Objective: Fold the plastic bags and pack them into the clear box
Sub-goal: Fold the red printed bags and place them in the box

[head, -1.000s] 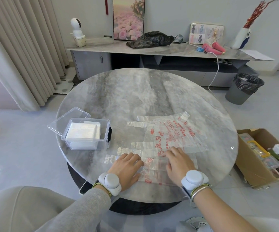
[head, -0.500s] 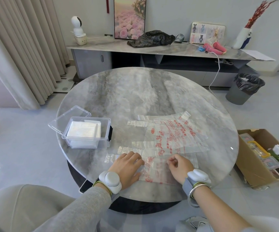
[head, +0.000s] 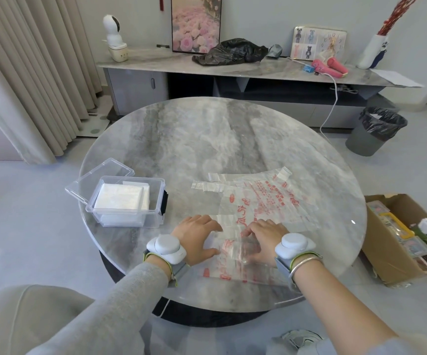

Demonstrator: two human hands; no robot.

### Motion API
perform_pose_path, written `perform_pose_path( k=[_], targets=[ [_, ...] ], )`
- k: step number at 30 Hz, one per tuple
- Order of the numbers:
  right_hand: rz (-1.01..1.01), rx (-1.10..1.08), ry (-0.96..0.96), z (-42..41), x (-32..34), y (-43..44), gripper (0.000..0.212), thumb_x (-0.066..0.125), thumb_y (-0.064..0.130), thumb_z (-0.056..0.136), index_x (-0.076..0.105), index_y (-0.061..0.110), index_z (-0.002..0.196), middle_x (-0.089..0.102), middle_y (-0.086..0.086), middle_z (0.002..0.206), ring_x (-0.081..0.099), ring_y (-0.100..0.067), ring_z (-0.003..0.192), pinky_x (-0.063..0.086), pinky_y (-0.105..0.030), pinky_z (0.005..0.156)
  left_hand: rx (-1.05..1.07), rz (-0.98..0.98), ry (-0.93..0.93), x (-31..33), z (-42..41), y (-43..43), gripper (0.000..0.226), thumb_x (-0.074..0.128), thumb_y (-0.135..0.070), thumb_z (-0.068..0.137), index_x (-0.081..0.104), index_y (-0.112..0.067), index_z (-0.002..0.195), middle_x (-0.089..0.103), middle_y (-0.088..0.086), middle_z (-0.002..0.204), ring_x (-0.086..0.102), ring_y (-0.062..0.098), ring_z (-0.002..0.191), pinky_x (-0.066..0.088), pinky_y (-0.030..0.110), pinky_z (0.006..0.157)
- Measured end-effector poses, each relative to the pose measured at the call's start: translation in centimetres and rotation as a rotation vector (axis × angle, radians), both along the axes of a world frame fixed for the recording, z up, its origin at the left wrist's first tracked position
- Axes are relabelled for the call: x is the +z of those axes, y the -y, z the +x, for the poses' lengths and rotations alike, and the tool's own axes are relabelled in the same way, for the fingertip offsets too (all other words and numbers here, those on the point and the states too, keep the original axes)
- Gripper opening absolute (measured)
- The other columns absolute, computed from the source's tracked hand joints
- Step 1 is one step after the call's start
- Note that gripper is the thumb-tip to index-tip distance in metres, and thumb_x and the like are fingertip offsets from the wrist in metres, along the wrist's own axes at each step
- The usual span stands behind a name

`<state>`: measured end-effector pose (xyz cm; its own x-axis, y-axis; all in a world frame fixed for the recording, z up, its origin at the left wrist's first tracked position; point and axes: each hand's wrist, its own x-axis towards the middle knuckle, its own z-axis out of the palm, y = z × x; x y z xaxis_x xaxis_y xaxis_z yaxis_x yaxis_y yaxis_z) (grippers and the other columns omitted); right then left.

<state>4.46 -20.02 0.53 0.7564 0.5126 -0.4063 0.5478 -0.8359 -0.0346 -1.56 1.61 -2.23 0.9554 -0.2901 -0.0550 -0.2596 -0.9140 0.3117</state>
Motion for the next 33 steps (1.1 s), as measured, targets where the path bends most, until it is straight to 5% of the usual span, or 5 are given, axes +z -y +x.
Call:
perform_pose_path(
  k=[12, 17, 23, 28, 33],
  targets=[
    [0.125, -0.098, -0.18, 0.0, -0.1, 1.1, 0.033, 0.072, 0.047, 0.079, 0.047, 0.028, 0.07, 0.05, 0.012, 0.074, 0.049, -0.014, 0.074, 0.028, -0.019, 0.052, -0.002, 0.027, 0.009, -0.5, 0.1, -0.3, 0.036, 0.064, -0.044, 0.087, 0.061, -0.021, 0.115, 0.056, -0.002, 0.113, 0.047, 0.018, 0.108, 0.033, 0.025, 0.089],
    [0.172, -0.11, -0.118, -0.1, -0.4, 1.0, 0.017, 0.07, 0.039, 0.083, 0.066, 0.027, 0.094, 0.061, 0.011, 0.089, 0.058, -0.013, 0.087, 0.036, -0.02, 0.062, -0.017, 0.009, 0.068, -0.4, -0.5, -0.1, 0.027, 0.06, -0.034, 0.089, 0.056, -0.02, 0.112, 0.053, -0.004, 0.115, 0.047, 0.018, 0.107, 0.034, 0.024, 0.087],
    [0.08, 0.018, 0.029, -0.8, 0.1, 1.8, 0.027, 0.058, 0.025, 0.091, 0.055, 0.023, 0.118, 0.054, 0.005, 0.123, 0.054, -0.017, 0.111, 0.047, -0.031, 0.088, -0.05, 0.013, 0.171, -0.3, -1.8, 0.7, 0.026, 0.064, -0.013, 0.078, 0.057, -0.015, 0.103, 0.058, 0.0, 0.102, 0.053, 0.022, 0.093, 0.033, 0.024, 0.076],
    [0.038, 0.009, 0.168, -2.4, 0.0, 2.7, 0.028, 0.051, 0.014, 0.092, 0.049, 0.021, 0.119, 0.051, 0.002, 0.123, 0.054, -0.022, 0.109, 0.048, -0.035, 0.083, -0.112, 0.109, 0.268, -1.1, -2.4, 0.8, 0.054, 0.082, -0.007, 0.041, 0.055, -0.023, 0.085, 0.057, -0.008, 0.082, 0.056, 0.014, 0.068, 0.049, 0.024, 0.057],
    [0.036, -0.025, 0.28, -4.1, -0.2, 3.3, 0.026, 0.054, 0.016, 0.091, 0.043, 0.021, 0.114, 0.048, 0.002, 0.118, 0.054, -0.021, 0.101, 0.046, -0.032, 0.071, -0.212, 0.177, 0.317, -1.9, -3.3, 0.8, 0.062, 0.082, -0.008, 0.042, 0.047, -0.022, 0.092, 0.056, -0.006, 0.088, 0.054, 0.016, 0.072, 0.049, 0.027, 0.061]
  ],
)
